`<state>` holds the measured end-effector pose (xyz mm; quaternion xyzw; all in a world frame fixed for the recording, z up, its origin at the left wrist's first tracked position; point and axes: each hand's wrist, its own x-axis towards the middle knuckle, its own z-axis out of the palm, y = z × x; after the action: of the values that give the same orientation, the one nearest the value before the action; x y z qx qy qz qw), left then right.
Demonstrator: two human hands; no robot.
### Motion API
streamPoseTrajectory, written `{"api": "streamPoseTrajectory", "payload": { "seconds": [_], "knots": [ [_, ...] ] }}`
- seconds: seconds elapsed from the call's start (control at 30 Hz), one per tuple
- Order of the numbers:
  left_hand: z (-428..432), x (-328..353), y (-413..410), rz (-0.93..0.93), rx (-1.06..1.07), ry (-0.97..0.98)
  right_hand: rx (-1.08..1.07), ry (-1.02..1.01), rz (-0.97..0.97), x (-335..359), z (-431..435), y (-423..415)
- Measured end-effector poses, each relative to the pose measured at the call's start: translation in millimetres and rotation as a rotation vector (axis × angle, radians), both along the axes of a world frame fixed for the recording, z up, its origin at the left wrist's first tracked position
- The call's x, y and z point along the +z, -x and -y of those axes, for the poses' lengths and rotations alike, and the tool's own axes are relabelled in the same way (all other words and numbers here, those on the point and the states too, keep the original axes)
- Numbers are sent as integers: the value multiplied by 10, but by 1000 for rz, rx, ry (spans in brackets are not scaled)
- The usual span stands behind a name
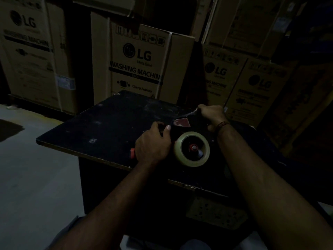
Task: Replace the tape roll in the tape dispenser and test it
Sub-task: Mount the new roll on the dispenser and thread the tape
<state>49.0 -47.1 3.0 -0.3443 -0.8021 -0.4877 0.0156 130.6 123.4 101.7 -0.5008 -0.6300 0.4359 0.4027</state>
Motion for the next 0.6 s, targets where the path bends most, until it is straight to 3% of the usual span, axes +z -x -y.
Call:
{"api": "streamPoseTrajectory", "payload": {
  "seconds": [0.2,0.43,0.6],
  "knots": [
    [-9,6,17,-1,-18,42,67,93,-54,-107,47,-150],
    [-41,32,70,142,-23,44,247,259,-11,-30,113,-280],
    [-66,30,121,237,-87,23,352,421,-224,-84,169,-383]
  ]
}}
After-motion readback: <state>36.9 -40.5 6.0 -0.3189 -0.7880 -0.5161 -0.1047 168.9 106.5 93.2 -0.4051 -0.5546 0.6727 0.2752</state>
